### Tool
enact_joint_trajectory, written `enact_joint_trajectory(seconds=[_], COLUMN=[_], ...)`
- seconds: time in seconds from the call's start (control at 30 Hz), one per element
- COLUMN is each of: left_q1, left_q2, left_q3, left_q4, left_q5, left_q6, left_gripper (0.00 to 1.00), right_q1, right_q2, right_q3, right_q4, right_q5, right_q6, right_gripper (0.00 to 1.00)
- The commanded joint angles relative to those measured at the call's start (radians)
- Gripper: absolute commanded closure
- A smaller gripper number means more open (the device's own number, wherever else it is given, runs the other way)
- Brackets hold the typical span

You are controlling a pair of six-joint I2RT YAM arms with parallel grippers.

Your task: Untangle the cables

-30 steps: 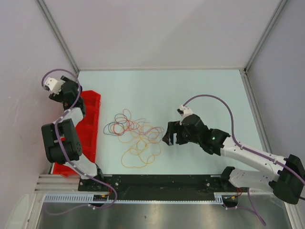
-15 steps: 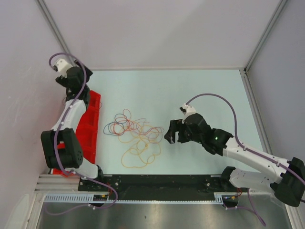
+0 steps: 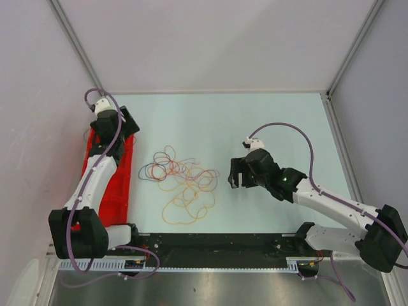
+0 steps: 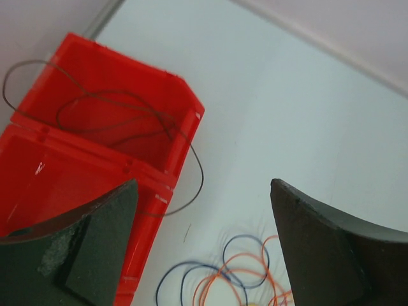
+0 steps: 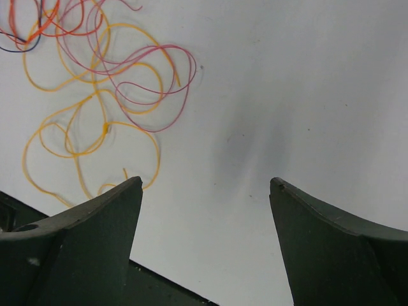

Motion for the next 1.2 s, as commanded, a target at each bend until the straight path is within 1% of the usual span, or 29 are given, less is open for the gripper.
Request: enact_joint_trajectory(seconds=[0.0,0.03,0.1,0.23,0.3,0.37,0.5,0.57,0.67,0.83,0.9,0.93,1.0,1.17], left_q1=[-0.023,-0.052,-0.058,-0.058,-0.064,-0.085,-0.107,-0.109,-0.11,-0.11,-0.122,-0.127,-0.133,-0.135], left_q2=[0.034,0.059,0.116,0.164,0.168,0.17,0.214,0.252,0.303,0.397,0.45,0.466,0.502,0.544], left_q3=[-0.008,0.004,0.035,0.041,0.032,0.024,0.058,0.087,0.121,0.184,0.236,0.253,0.282,0.319], left_q4=[-0.072,-0.099,-0.115,-0.125,-0.119,-0.106,-0.139,-0.152,-0.168,-0.196,-0.237,-0.268,-0.285,-0.325], left_q5=[0.046,0.043,0.039,0.031,0.032,0.002,-0.066,-0.089,-0.102,-0.127,-0.161,-0.214,-0.237,-0.27], left_q6=[0.057,0.049,0.028,-0.075,-0.088,-0.051,0.056,0.076,0.096,0.116,0.132,0.136,0.152,0.153], left_gripper=[0.1,0.1,0.1,0.12,0.15,0.15,0.15,0.15,0.16,0.17,0.2,0.25,0.32,0.42], right_q1=[-0.018,-0.024,-0.045,-0.095,-0.124,-0.144,-0.196,-0.213,-0.239,-0.263,-0.27,-0.277,-0.283,-0.309], right_q2=[0.032,0.036,0.054,0.08,0.088,0.092,0.092,0.094,0.103,0.097,0.098,0.101,0.1,0.098], right_q3=[0.002,-0.004,-0.025,-0.047,-0.058,-0.065,-0.093,-0.102,-0.108,-0.116,-0.116,-0.116,-0.115,-0.119], right_q4=[0.001,0.013,0.033,0.067,0.073,0.076,0.084,0.098,0.109,0.113,0.118,0.119,0.118,0.122], right_q5=[0.042,0.027,0.003,-0.044,-0.066,-0.081,-0.13,-0.15,-0.219,-0.242,-0.248,-0.253,-0.257,-0.277], right_q6=[-0.042,-0.044,-0.056,-0.088,-0.107,-0.125,-0.147,-0.147,-0.147,-0.151,-0.151,-0.151,-0.15,-0.15], right_gripper=[0.14,0.14,0.14,0.14,0.14,0.14,0.14,0.14,0.15,0.14,0.15,0.15,0.14,0.15])
